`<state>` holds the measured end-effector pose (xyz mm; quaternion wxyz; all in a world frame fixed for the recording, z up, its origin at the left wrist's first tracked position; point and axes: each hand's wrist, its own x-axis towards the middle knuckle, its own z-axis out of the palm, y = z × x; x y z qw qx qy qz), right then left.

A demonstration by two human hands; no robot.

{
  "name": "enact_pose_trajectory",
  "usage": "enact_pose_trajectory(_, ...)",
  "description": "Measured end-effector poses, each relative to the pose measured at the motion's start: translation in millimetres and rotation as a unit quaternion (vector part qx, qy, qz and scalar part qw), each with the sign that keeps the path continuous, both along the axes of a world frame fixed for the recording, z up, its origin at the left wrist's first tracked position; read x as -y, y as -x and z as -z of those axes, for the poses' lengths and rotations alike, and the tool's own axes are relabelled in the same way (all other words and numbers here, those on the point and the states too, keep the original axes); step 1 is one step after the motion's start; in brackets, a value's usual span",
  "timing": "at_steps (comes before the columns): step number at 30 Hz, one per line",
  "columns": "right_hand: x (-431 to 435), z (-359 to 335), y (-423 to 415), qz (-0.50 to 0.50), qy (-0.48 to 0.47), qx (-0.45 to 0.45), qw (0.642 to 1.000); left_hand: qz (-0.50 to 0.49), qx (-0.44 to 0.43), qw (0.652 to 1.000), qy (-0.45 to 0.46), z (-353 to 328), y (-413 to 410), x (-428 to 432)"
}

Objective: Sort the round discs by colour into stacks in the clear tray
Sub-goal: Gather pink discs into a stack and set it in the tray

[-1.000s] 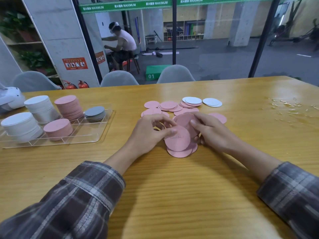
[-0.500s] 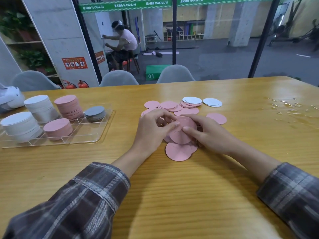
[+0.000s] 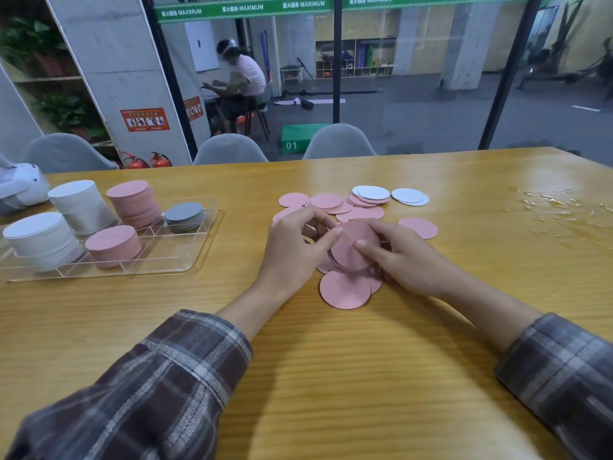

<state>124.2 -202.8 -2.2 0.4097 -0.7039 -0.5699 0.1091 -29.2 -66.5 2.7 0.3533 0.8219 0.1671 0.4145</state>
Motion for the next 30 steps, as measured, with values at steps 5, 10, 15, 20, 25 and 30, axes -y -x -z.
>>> enact_pose_trajectory(5, 3.2, -0.9, -4.1, 0.046, -0.002, -0.015, 0.999, 0.099, -0.182, 0.977, -0.056, 4.2, 13.5, -10.7)
enact_pose_trajectory(10, 3.9, -1.0, -3.4, 0.065, 0.006, -0.025, 0.998, 0.139, -0.208, 0.965, -0.074, 1.9, 19.7, -14.5)
enact_pose_trajectory(15, 4.4, -2.5, -0.6, 0.075, 0.000, -0.047, 0.996, 0.134, -0.210, 0.967, -0.046, 0.4, 18.0, -14.6)
enact_pose_trajectory(20, 3.8, -3.3, 2.4, 0.067, 0.005, -0.084, 0.994, 0.133, -0.181, 0.974, 0.040, -2.7, 17.4, -18.1)
enact_pose_trajectory(25, 2.6, -6.1, 8.1, 0.044, -0.005, -0.137, 0.990, 0.075, -0.082, 0.988, 0.111, 3.9, 10.9, -17.7)
enact_pose_trajectory(30, 1.2, -5.1, 6.6, 0.038, 0.006, -0.125, 0.991, 0.036, -0.055, 0.990, 0.125, 6.4, 2.4, -7.6)
